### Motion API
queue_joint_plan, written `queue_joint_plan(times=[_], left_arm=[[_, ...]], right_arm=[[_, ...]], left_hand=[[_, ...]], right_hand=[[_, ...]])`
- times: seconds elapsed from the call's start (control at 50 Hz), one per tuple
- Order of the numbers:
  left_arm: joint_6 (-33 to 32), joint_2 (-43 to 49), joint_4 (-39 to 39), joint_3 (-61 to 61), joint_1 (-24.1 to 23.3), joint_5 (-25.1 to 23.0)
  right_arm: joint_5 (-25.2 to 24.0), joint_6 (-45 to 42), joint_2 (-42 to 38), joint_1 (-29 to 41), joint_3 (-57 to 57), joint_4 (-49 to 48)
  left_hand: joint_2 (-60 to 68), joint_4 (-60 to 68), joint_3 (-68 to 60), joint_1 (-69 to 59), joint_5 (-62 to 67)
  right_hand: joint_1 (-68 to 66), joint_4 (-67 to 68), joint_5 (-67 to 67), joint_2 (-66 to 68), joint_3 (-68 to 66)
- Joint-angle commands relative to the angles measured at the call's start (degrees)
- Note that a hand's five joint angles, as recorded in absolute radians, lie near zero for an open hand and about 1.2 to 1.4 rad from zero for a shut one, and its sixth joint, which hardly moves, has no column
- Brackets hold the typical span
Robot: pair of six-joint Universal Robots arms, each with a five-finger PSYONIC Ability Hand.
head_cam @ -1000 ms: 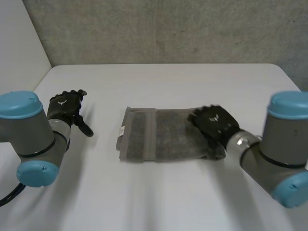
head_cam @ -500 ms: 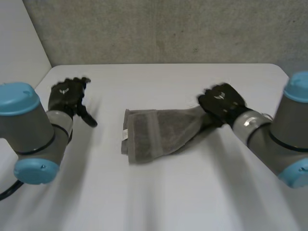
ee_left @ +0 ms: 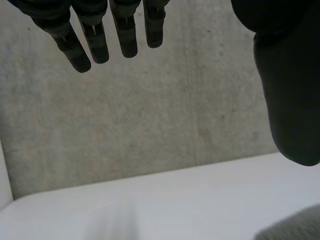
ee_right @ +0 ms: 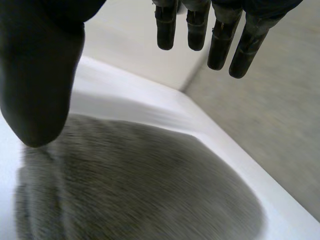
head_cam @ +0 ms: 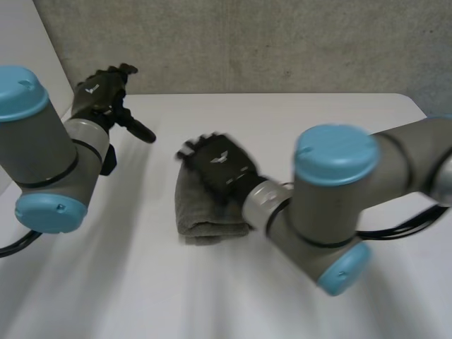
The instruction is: Fold the towel.
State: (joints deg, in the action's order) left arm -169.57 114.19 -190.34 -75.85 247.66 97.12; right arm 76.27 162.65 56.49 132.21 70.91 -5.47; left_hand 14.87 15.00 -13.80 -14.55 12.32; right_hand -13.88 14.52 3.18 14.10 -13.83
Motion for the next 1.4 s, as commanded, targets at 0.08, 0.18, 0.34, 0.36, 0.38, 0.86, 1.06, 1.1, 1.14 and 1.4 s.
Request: queue_joint_plan(times=[0.08,0.18,0.34,0.36,0.38,0.86,1.06,1.1,1.14,1.4], left_arm=[[-0.9,5.7,1.0,-0.6,-5.6,-0.1],[-4.3,10.1,2.9,-1.0,-8.8,0.0],[-12.2,15.4,3.3,-1.7,-10.5,0.3],[-12.9,15.4,3.3,-1.7,-10.5,0.3],[-12.9,15.4,3.3,-1.7,-10.5,0.3],[-11.8,-11.3,13.9,4.3,-9.5,1.3],[-8.8,-11.2,20.7,7.6,-8.3,3.2],[-8.8,-11.2,20.7,7.6,-8.1,3.1],[-8.8,-11.2,20.7,7.6,-7.8,3.1],[-8.8,-11.3,20.6,7.5,-7.5,2.7]], right_arm=[[1.0,10.6,5.7,-10.0,7.5,-2.0],[-0.2,10.2,-0.2,-10.4,6.8,-2.2],[-0.2,10.8,-8.9,-11.1,3.0,-1.7],[-0.1,10.8,-9.4,-11.2,2.9,-1.6],[-0.1,10.8,-9.4,-11.2,2.9,-1.4],[16.0,17.1,24.2,-19.0,4.2,4.5],[16.5,15.9,24.2,-20.0,4.1,5.4],[16.5,15.8,24.1,-20.0,4.1,5.4],[16.5,15.8,24.0,-20.0,4.1,5.3],[10.2,15.6,21.1,-18.9,4.2,4.9]], left_hand=[[-4.7,-4.8,3.6,4.3,-12.1],[-4.8,-5.0,3.8,4.5,-12.3],[-4.8,-5.0,3.8,4.5,-12.3],[-4.8,-5.0,3.8,4.5,-12.3],[-4.8,-5.0,3.8,4.5,-12.3],[-4.8,-5.0,3.8,4.5,-12.3],[-4.8,-5.0,3.8,4.5,-12.3],[-4.8,-5.0,3.8,4.5,-12.3],[-4.8,-5.0,3.8,4.5,-12.3],[-4.8,-5.0,3.8,4.5,-12.3]], right_hand=[[3.9,-4.5,-3.2,-4.1,3.8],[3.9,-4.5,-3.2,-4.1,3.8],[3.9,-4.5,-3.2,-4.1,3.8],[3.9,-4.5,-3.2,-4.1,3.8],[3.9,-4.5,-3.2,-4.1,3.8],[3.9,-4.5,-3.2,-4.1,3.8],[3.9,-4.5,-3.2,-4.1,3.8],[3.9,-4.5,-3.2,-4.1,3.8],[3.9,-4.5,-3.2,-4.1,3.8],[3.9,-4.5,-3.2,-4.1,3.8]])
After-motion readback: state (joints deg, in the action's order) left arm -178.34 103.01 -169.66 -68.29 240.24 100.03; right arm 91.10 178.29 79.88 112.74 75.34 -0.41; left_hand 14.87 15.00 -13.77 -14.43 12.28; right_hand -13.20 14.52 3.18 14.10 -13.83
